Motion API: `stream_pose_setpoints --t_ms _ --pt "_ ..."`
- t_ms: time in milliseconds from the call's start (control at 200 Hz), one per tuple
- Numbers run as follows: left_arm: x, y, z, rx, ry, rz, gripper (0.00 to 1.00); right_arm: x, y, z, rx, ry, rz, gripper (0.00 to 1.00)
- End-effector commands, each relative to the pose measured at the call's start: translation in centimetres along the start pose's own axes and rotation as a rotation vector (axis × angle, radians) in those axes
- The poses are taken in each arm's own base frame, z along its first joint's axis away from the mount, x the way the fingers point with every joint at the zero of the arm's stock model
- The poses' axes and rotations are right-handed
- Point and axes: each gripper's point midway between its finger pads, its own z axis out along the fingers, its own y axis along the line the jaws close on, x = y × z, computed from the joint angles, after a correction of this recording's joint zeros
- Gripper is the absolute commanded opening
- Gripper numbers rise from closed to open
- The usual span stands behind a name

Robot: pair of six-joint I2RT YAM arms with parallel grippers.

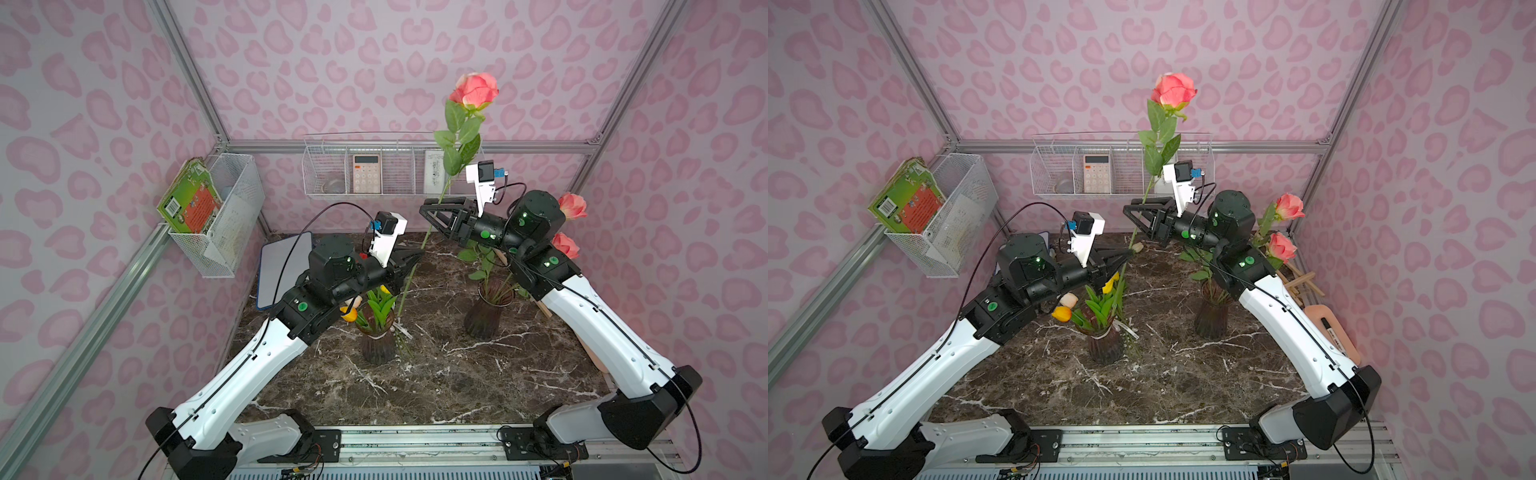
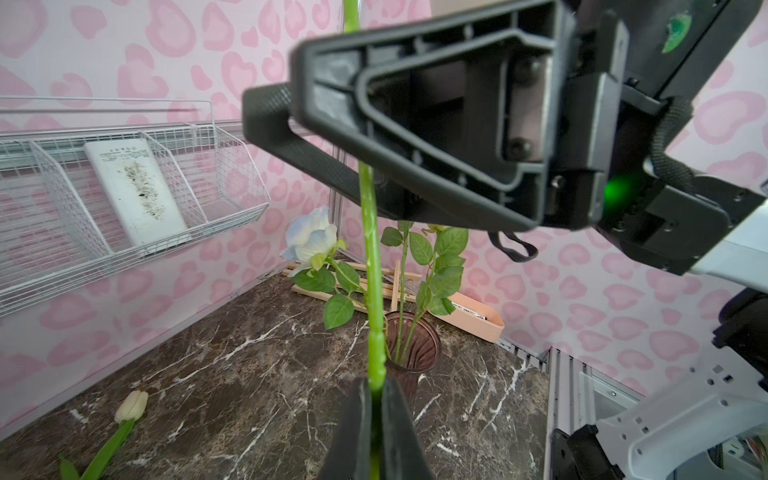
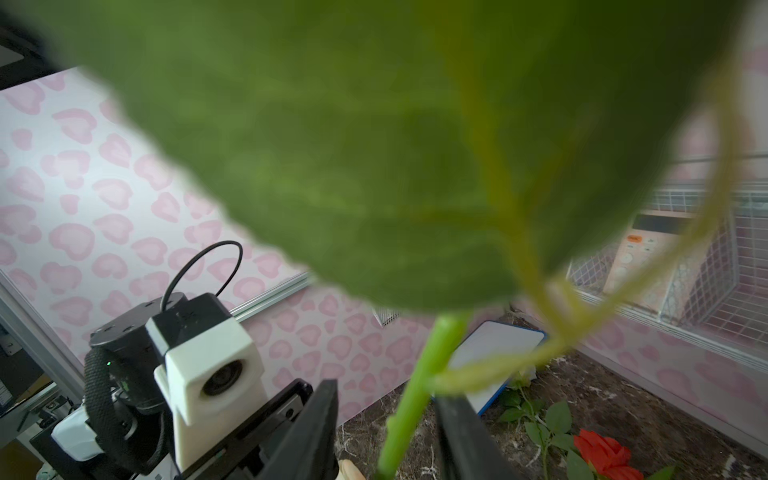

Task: Arrange the flowers in different vases according to their variety
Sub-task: Pick up the flower at the center of the board, then insert the flower into the vase.

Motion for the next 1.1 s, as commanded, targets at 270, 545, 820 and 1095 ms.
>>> stream_pose_setpoints --t_ms 270,545,820,1095 --pt "0.0 1.3 0.7 -0.098 -0.042 0.030 0.66 -2.5 -0.8 -4.7 0.156 -0.091 -0.073 0.00" --pt "-1.0 4.8 -4.1 -0.376 -0.067 0.013 0.99 -5.4 -3.4 -12.1 0.543 -0.111 -0.235 0.00" --pt "-1.8 9.6 -8.6 -0.644 -0.050 -0.051 0.99 -8.0 -5.1 -17.8 0.846 -0.134 -0.347 0.00" --pt "2.2 17.5 -10.2 -0.764 0.063 -0.334 0.99 -6.5 -8.6 -19.3 0.996 -0.071 -0.359 0.00"
